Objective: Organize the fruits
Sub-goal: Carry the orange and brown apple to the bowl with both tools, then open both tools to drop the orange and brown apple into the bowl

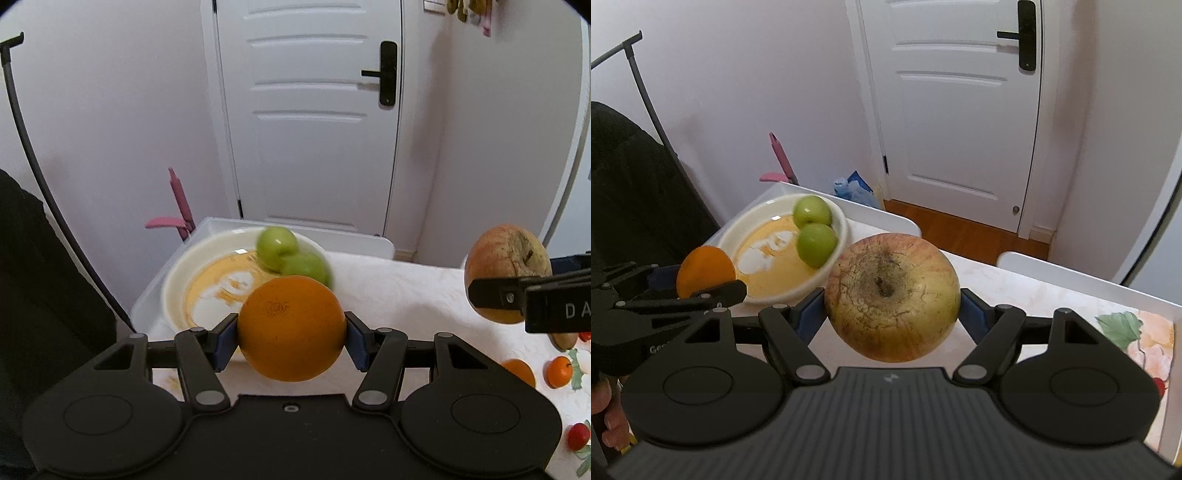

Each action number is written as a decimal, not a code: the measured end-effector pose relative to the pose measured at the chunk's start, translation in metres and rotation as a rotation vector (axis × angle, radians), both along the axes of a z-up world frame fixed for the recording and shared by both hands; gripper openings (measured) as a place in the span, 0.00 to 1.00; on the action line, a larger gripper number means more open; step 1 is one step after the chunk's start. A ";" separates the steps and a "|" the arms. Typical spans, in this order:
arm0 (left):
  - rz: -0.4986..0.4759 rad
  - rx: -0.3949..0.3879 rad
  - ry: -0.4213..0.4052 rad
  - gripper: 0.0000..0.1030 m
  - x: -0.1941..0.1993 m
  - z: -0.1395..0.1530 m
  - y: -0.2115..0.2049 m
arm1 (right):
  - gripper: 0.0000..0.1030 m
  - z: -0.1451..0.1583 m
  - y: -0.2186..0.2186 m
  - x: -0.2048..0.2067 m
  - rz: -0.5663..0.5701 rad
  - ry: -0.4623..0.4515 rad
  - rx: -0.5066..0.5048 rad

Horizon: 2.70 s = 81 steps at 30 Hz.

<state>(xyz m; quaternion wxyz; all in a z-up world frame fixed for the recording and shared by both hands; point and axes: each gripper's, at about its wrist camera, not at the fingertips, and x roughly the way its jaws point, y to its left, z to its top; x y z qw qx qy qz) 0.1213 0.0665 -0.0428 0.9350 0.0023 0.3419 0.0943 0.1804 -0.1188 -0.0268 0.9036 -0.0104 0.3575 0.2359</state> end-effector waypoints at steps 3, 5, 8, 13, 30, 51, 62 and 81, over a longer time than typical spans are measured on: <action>-0.010 -0.008 0.000 0.61 0.004 0.008 0.020 | 0.88 0.005 0.017 0.000 -0.009 0.007 0.011; -0.020 -0.002 -0.002 0.61 0.008 0.012 0.034 | 0.88 0.008 0.031 0.001 -0.015 0.007 0.011; -0.040 0.003 0.002 0.61 0.016 0.013 0.054 | 0.88 0.008 0.052 0.004 -0.028 0.015 0.014; -0.079 0.014 0.013 0.61 0.031 0.011 0.085 | 0.88 0.004 0.080 0.010 -0.057 0.028 0.012; -0.262 0.019 0.107 0.61 0.119 -0.038 0.135 | 0.88 -0.036 0.138 0.041 -0.111 0.084 -0.079; -0.306 -0.014 0.078 0.93 0.139 -0.033 0.146 | 0.88 -0.048 0.160 0.039 -0.043 0.098 -0.122; -0.222 -0.050 0.086 0.96 0.115 -0.021 0.159 | 0.88 -0.057 0.178 0.040 0.013 0.085 -0.115; -0.195 -0.053 0.073 0.96 0.097 -0.021 0.164 | 1.00 -0.059 0.181 0.015 0.027 -0.075 -0.175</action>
